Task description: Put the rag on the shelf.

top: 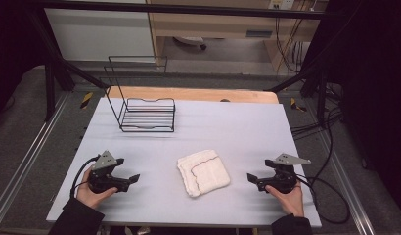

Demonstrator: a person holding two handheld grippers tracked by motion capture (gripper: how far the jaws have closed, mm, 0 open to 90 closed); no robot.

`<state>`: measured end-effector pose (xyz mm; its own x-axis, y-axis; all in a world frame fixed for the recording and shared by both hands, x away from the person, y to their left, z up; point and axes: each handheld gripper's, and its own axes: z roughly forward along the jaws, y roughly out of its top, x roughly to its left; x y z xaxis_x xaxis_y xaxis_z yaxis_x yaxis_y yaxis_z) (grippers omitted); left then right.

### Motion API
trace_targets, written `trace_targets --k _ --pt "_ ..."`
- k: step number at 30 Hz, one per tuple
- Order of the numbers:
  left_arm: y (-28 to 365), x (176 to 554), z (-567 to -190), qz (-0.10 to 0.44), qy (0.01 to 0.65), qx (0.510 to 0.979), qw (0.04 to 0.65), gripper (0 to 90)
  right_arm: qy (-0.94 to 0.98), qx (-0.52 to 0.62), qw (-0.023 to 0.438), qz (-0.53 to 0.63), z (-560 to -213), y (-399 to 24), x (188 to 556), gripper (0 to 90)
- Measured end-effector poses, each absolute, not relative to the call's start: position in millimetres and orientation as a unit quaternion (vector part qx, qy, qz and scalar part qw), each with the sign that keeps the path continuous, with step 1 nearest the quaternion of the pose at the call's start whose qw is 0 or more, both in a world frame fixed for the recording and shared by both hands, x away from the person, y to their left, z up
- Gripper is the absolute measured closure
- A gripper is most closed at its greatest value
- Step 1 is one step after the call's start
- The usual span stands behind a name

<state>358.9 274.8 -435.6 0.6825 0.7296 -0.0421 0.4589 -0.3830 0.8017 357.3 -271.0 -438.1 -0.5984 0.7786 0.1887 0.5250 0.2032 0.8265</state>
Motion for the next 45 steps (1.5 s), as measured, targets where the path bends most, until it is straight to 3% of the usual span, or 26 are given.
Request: trace_targets --k 18,38,45 --pt "253.7 359.8 -432.9 0.159 0.363 0.817 0.418 10.7 0.766 0.427 0.139 0.46 -438.7 -269.4 357.5 1.1" --pt "203.4 369.5 -422.4 0.145 0.338 0.832 0.416 10.9 0.768 0.428 0.14 0.456 -438.9 -268.3 357.2 1.1" --pt "183.0 379.7 -417.8 0.147 0.343 0.831 0.412 16.2 0.77 0.427 0.14 0.453 -439.4 -267.7 357.4 1.1"
